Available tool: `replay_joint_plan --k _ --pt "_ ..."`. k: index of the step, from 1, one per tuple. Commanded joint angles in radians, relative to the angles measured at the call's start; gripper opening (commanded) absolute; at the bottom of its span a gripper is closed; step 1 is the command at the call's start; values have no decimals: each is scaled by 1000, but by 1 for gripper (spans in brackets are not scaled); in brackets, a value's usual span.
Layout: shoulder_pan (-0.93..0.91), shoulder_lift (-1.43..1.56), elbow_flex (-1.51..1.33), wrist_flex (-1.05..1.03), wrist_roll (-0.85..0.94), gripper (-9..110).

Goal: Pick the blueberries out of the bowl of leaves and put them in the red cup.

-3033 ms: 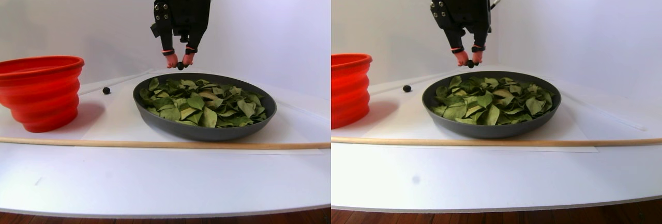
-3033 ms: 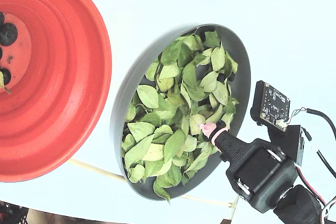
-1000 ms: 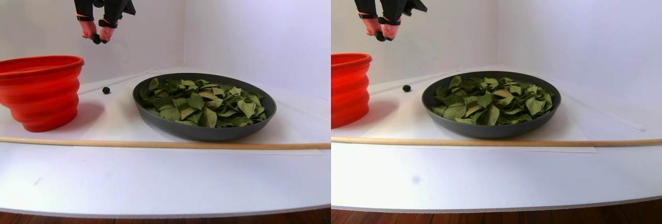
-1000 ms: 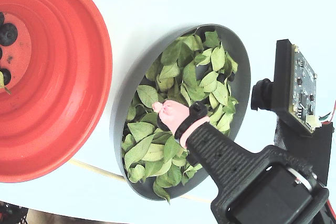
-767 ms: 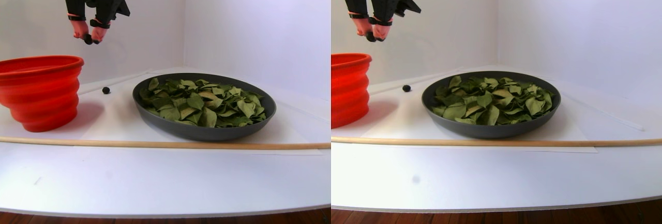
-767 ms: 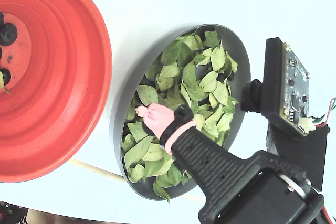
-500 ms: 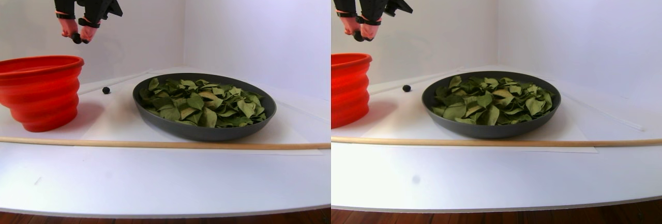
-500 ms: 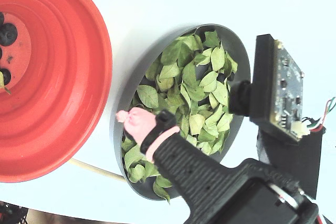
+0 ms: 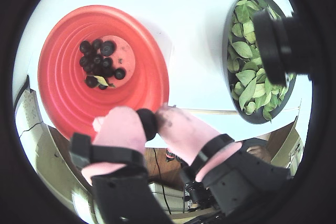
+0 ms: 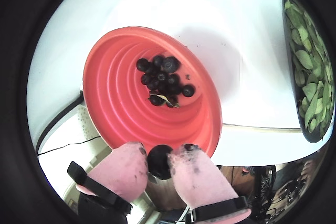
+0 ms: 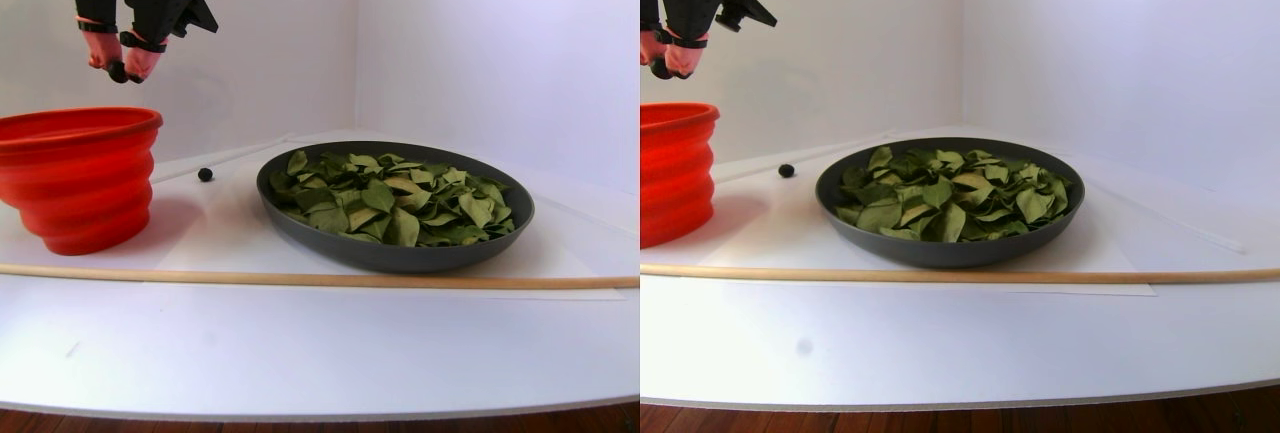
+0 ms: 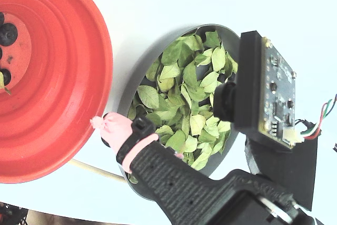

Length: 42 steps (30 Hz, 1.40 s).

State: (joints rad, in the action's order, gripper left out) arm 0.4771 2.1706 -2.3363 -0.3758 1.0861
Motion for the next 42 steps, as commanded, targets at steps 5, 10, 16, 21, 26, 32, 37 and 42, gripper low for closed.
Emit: replay_joint_plan --k 5,10,16,21,26,32,37,42 --pt "54 -2 9 37 -23 9" --pt "63 -28 12 58 -25 9" --pt "55 -28 8 77 -29 15" --pt "35 -26 11 74 -18 15" --pt "6 3 6 57 6 15" --pt "-49 40 5 31 55 14" --pt "-89 51 -2 26 98 13" --pt "-129 83 -5 14 144 13"
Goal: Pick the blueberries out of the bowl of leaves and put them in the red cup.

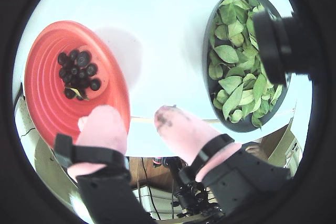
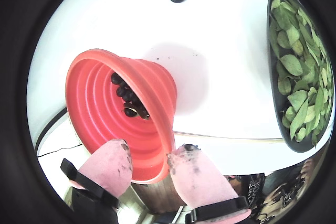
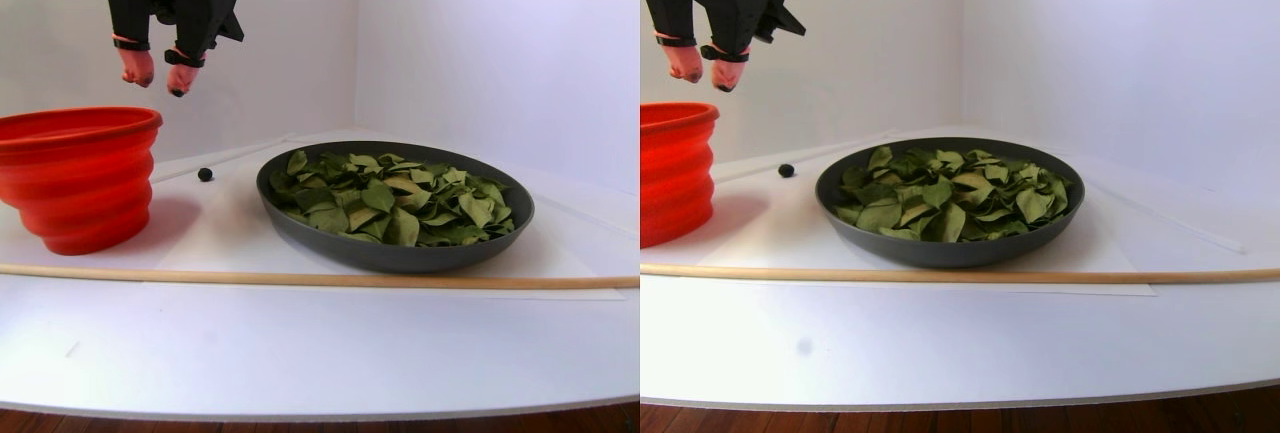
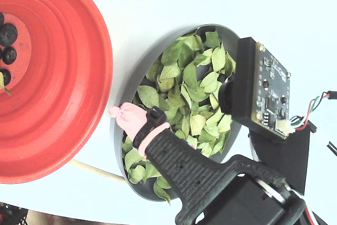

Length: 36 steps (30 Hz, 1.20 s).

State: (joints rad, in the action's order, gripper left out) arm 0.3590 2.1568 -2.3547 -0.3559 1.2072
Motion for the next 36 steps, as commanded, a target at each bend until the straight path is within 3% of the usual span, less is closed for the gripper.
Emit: replay_joint_plan --k 1,36 --pt "-21 103 14 -6 29 13" --pt "-308 81 80 -17 247 13"
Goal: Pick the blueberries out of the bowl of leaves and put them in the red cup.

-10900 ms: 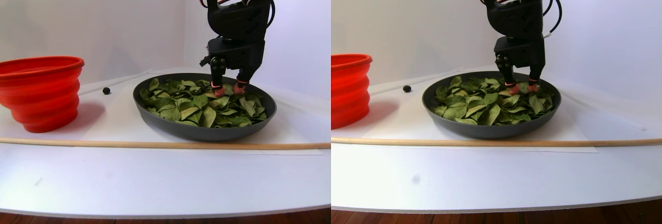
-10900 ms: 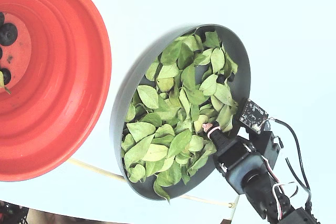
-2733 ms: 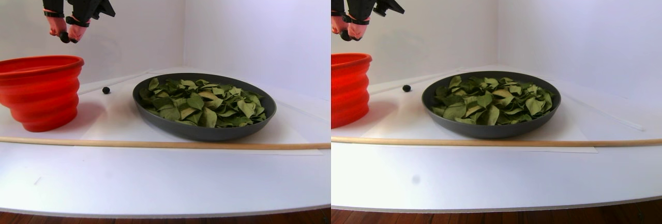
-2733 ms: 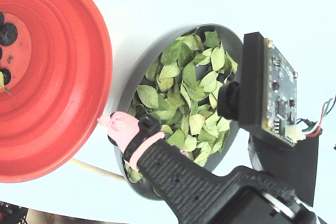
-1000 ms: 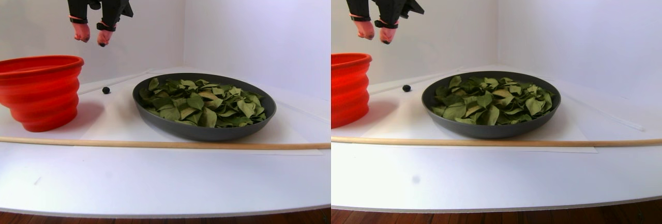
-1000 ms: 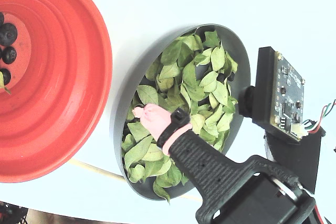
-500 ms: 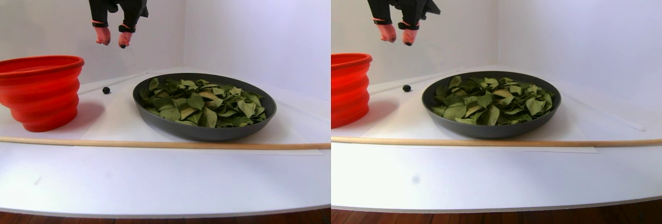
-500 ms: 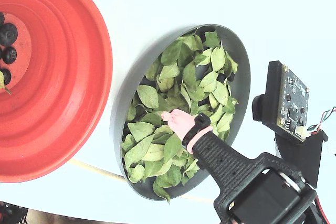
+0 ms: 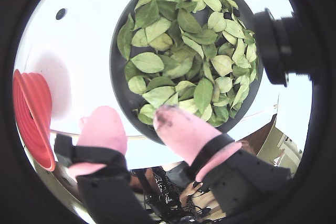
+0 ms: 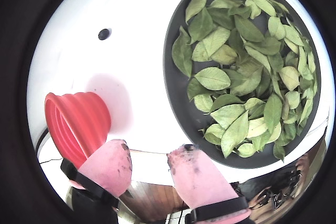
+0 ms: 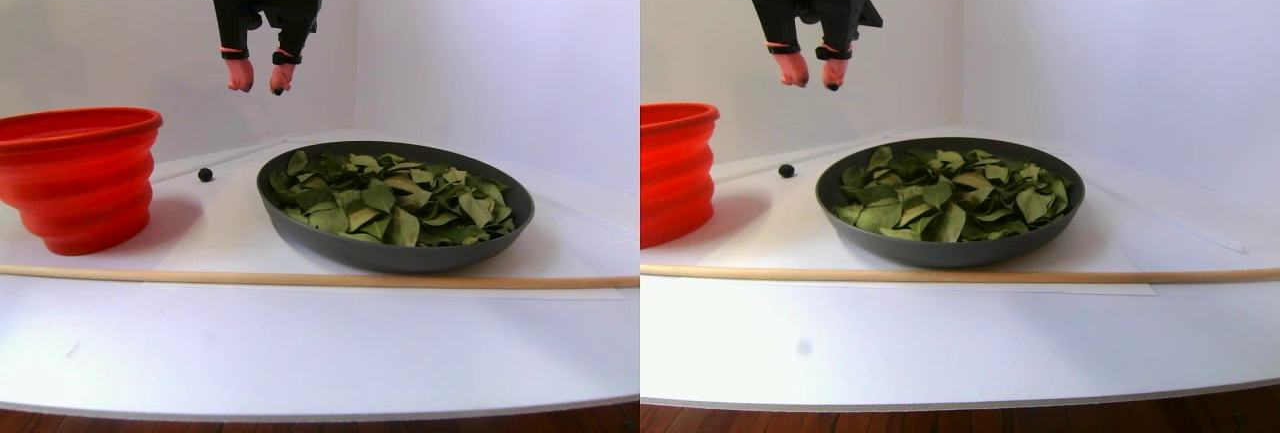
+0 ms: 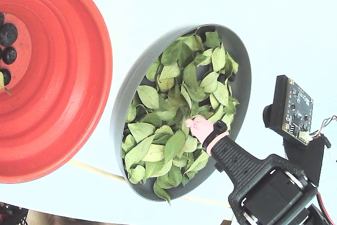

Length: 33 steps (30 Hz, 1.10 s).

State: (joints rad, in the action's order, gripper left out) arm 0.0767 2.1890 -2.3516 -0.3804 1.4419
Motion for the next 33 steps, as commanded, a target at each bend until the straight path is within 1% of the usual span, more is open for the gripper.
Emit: replay_joint_plan --k 1,16,33 --pt "-35 46 80 9 20 13" --pt "-140 -15 104 78 86 13" --pt "-253 -110 137 201 150 13"
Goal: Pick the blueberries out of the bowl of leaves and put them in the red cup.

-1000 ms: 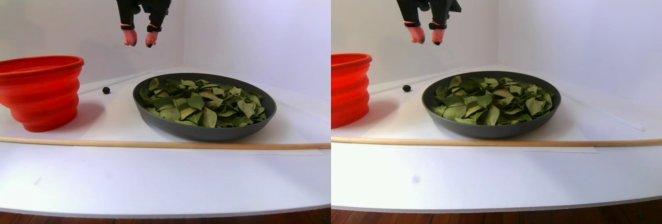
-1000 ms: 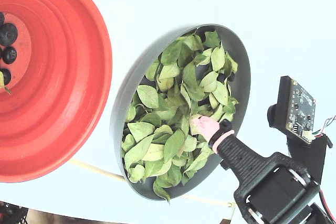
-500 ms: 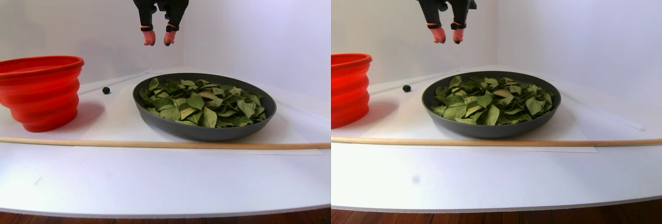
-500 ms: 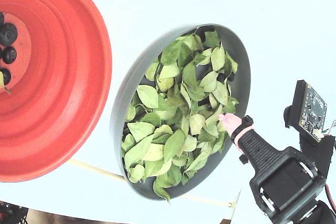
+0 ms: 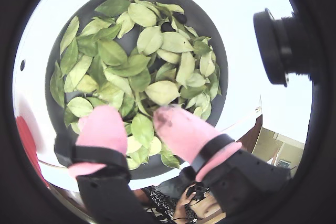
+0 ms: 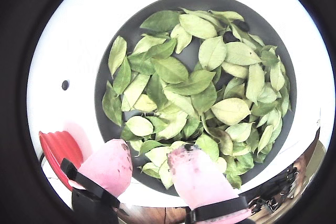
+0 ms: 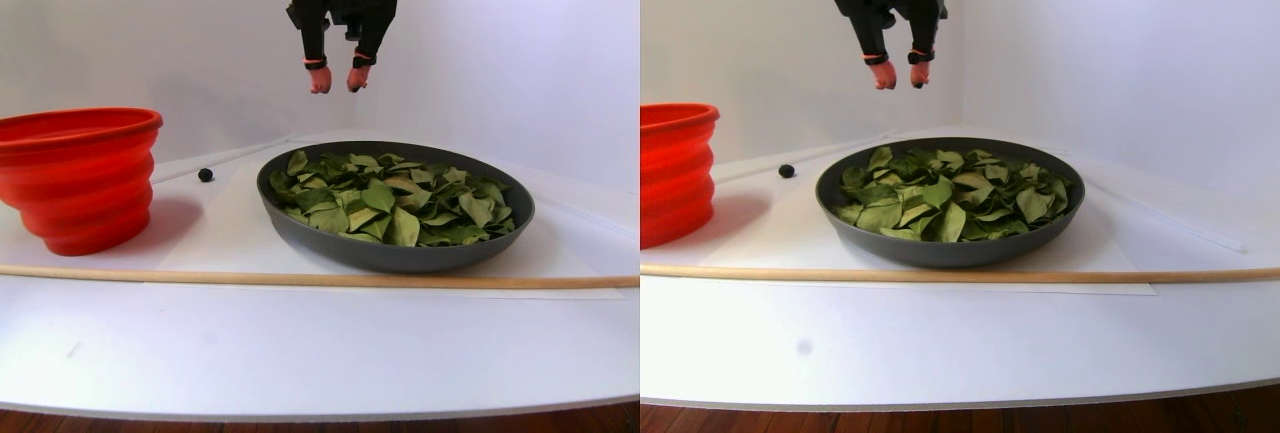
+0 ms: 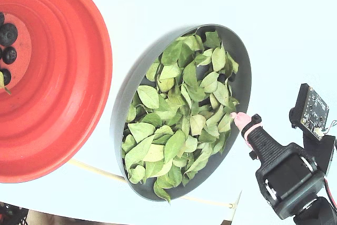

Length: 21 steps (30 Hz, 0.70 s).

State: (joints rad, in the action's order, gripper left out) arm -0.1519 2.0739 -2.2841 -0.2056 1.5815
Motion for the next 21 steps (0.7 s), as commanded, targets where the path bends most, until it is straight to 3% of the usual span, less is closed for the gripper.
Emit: replay_joint_plan --k 1,21 --pt "-31 -2 69 37 14 13" --pt "-124 -127 132 170 64 13"
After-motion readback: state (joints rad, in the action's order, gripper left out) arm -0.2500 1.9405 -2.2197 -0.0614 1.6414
